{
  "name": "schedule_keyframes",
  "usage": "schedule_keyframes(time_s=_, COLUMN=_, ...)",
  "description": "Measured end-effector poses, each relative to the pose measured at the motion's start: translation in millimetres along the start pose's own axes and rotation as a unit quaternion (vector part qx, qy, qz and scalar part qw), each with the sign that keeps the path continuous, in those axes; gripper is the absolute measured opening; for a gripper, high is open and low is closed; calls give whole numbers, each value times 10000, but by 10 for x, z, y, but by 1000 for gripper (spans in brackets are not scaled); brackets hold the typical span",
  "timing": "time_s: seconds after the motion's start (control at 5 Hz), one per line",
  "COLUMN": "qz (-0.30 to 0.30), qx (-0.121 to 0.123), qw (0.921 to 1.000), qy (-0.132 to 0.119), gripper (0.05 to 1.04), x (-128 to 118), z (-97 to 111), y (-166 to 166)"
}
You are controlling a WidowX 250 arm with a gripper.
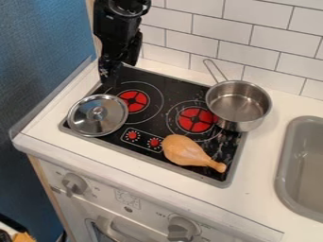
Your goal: Move the silver pot to the left burner on top of the silver lid.
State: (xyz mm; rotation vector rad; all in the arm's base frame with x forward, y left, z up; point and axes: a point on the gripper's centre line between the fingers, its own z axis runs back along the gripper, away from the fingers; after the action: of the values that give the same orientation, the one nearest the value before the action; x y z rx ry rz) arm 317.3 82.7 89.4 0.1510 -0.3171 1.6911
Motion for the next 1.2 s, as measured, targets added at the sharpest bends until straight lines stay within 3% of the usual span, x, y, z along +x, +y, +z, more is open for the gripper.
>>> schedule_keyframes(time_s=0.2, qz=-39, qx=148, qw=9999, qy=6, gripper=1000, x=-28, z=-89, y=31)
schedule_keyframes(time_s=0.6, qz=-914, qx=-94, qw=9955, qy=246, gripper=1000, x=-509, z=-11, y=20)
schedule_keyframes(time_s=0.8, qz=-1608, qx=-352, qw=9851, qy=503, gripper=1000, x=-858, z=71, y=6)
schedule_keyframes(time_s=1.0, qz=-2217, qx=-482, qw=9705, qy=821, gripper=1000, x=-1087, z=-18, y=-89)
schedule_keyframes(time_s=1.2, qz=-2639, qx=-535, qw=9610, qy=628, gripper=1000, x=-1298, z=-81, y=-192)
